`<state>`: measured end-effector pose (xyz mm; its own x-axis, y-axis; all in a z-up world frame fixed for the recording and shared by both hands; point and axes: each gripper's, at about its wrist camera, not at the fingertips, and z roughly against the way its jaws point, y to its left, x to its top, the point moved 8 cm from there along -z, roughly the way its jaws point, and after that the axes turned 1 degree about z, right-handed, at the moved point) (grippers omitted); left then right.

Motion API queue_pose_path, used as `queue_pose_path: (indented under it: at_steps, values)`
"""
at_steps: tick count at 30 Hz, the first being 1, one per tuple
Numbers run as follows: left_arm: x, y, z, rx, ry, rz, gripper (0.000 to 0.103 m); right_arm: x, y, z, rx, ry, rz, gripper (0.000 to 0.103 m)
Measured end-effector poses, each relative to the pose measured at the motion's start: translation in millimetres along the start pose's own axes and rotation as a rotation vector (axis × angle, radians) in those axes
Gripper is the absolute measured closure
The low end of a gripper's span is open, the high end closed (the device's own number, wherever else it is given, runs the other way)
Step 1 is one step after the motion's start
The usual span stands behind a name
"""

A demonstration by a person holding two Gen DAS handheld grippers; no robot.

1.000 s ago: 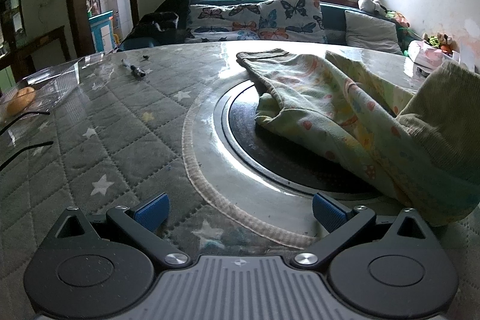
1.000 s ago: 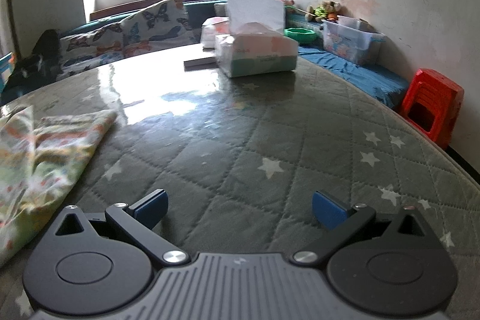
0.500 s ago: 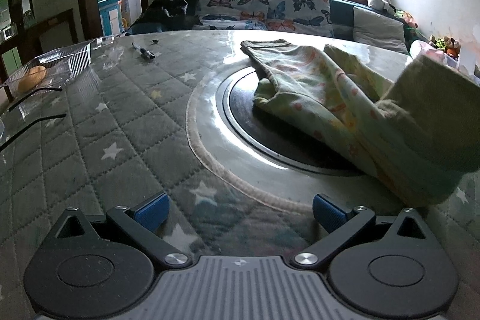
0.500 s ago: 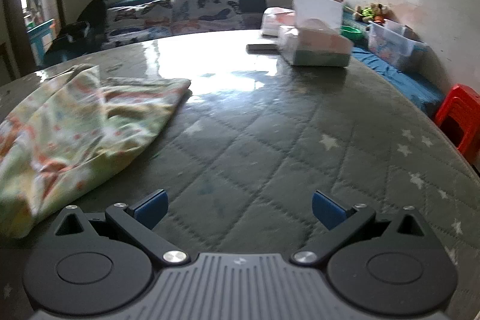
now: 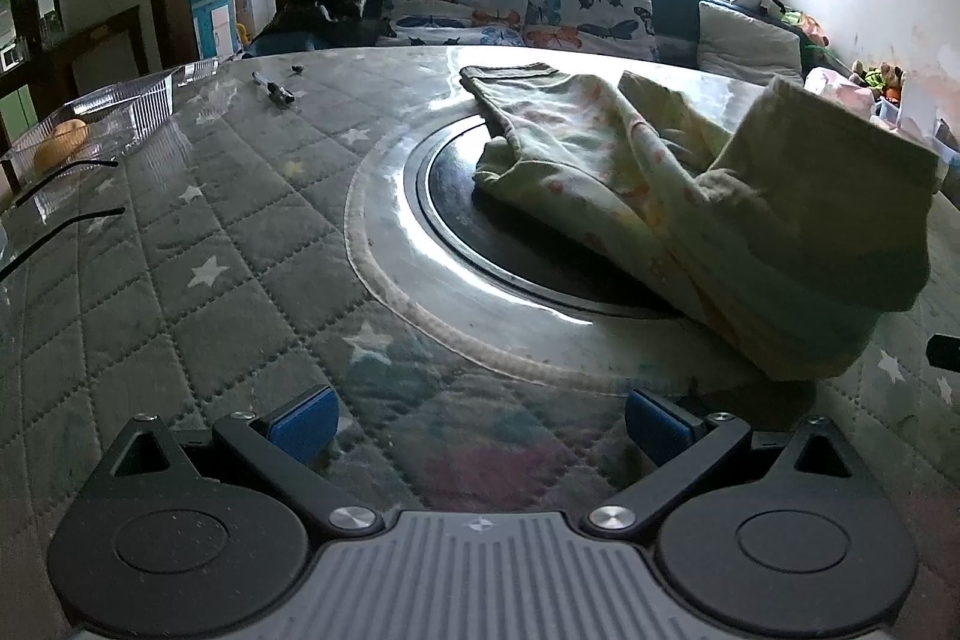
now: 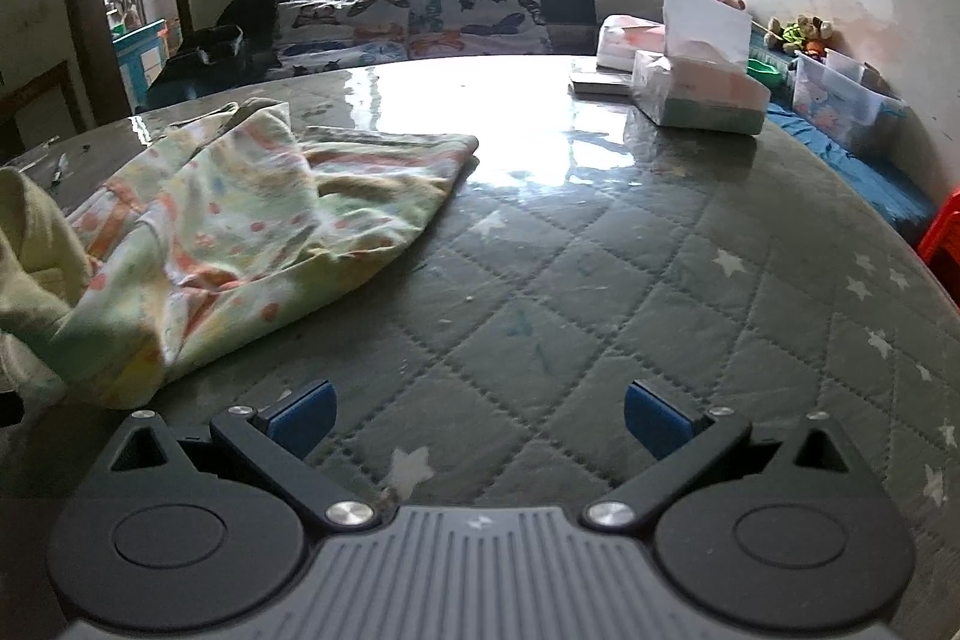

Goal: Fold clothes
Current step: 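Move both grippers toward the crumpled patterned shirt on the table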

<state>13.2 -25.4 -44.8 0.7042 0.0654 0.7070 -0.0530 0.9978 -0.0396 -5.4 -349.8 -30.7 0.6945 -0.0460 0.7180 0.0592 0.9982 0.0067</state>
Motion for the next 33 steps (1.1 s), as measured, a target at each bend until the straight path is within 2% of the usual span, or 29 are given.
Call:
queue_pose_path:
  at_steps: [33]
  values:
    - [-11, -26, 10, -0.015, 0.057, -0.037, 0.000, -19, 25, 14, 0.082, 0.009, 0.053, 0.000]
